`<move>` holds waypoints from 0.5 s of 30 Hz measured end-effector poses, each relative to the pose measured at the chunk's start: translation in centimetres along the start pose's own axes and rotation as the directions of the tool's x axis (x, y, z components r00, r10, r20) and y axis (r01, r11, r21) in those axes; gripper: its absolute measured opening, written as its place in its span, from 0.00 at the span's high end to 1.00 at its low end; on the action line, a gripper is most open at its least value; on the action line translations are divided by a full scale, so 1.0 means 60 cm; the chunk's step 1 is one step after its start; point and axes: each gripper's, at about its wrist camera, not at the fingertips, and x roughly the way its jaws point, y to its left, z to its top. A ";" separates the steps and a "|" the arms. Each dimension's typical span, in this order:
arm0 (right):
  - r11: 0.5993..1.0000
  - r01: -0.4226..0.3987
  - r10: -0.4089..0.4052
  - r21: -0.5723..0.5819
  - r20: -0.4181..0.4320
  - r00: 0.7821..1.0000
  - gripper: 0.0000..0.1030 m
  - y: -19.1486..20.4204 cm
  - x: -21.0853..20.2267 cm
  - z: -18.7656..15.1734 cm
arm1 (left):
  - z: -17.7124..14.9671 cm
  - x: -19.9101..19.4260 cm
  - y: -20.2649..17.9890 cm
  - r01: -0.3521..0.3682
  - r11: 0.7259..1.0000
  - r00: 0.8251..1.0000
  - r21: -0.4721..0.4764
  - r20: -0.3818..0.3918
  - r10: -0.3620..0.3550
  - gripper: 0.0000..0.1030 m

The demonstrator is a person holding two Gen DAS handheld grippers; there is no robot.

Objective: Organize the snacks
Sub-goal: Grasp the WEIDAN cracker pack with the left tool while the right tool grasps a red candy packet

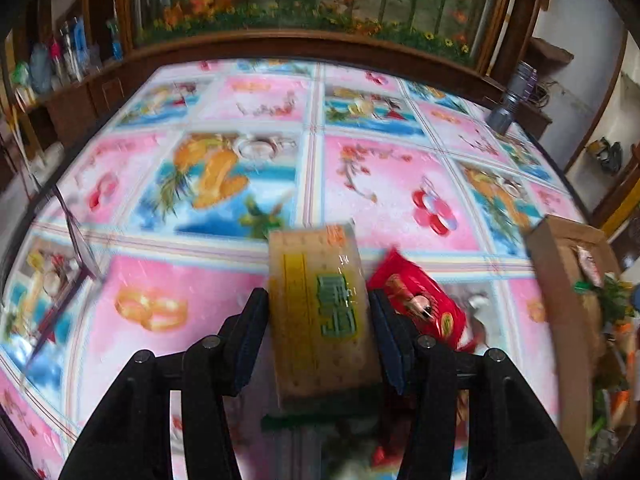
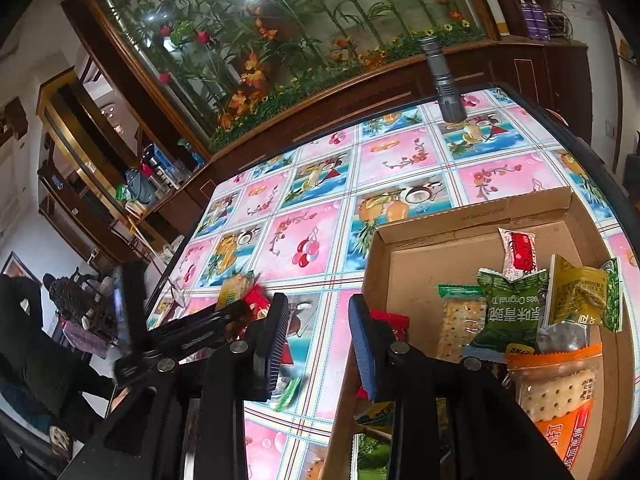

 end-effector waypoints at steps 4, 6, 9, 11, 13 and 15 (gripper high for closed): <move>1.000 -0.005 0.005 -0.029 -0.004 1.000 0.67 0.011 0.004 -0.003 | -0.004 -0.001 0.002 -0.042 0.999 0.999 0.023 0.009 0.042 0.56; 0.999 0.000 0.000 -0.049 -0.005 1.000 0.67 0.017 0.006 -0.004 | -0.013 -0.010 0.005 -0.046 0.998 0.999 0.037 0.004 0.046 0.57; 0.996 -0.002 0.002 -0.084 -0.006 1.000 0.64 0.027 0.008 -0.007 | -0.031 -0.030 0.020 0.012 0.999 1.000 0.051 -0.016 -0.011 0.57; 0.994 -0.012 0.011 -0.111 -0.013 1.000 0.61 0.040 0.014 -0.012 | -0.036 -0.042 0.032 0.061 0.997 0.998 0.036 -0.010 -0.061 0.57; 0.992 -0.028 0.025 -0.124 -0.030 0.999 0.61 0.055 0.023 -0.016 | -0.032 -0.052 0.047 0.089 0.996 0.996 0.009 0.010 -0.089 0.57; 0.992 -0.048 0.041 -0.115 -0.065 0.997 0.60 0.071 0.036 -0.022 | -0.025 -0.061 0.059 0.105 0.994 0.994 -0.012 0.036 -0.104 0.57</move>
